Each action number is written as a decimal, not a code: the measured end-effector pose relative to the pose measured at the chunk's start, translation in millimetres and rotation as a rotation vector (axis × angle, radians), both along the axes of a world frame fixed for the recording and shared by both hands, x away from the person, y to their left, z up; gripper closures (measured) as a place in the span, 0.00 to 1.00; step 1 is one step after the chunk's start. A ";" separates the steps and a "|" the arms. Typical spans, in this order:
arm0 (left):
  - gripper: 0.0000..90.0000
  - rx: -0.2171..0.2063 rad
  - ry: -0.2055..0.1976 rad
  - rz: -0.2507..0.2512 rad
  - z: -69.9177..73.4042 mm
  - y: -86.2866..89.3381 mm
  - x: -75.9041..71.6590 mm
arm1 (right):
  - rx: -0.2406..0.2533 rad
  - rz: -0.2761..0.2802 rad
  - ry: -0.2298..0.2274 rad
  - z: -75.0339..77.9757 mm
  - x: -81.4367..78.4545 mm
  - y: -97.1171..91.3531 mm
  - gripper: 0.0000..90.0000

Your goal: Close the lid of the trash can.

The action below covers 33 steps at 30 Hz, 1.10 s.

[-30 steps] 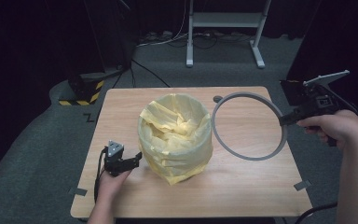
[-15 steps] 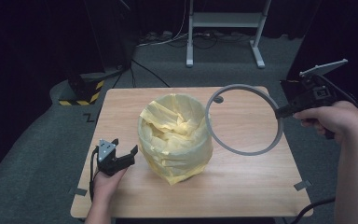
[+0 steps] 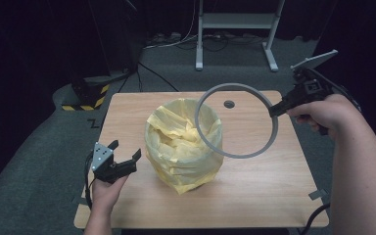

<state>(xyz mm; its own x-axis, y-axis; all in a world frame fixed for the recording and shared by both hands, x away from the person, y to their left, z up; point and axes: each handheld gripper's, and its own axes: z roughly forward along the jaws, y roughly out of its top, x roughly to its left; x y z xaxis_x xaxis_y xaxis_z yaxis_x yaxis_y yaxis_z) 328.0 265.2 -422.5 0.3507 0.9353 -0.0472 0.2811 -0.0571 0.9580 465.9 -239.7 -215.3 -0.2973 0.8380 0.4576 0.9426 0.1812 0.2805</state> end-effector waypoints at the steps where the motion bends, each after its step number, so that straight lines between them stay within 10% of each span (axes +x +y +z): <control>1: 0.09 -0.003 0.001 -0.006 1.7 0.1 -0.7 | -0.004 0.007 -0.002 0.7 1.7 5.4 0.93; 15: 0.00 -0.074 -0.093 -0.050 36.8 -2.8 -20.2 | -0.013 0.097 0.003 -0.4 19.5 71.5 0.93; 33: 0.01 -0.053 -0.173 -0.059 75.6 -12.9 -20.0 | -0.031 0.181 0.029 -13.6 32.3 125.9 0.94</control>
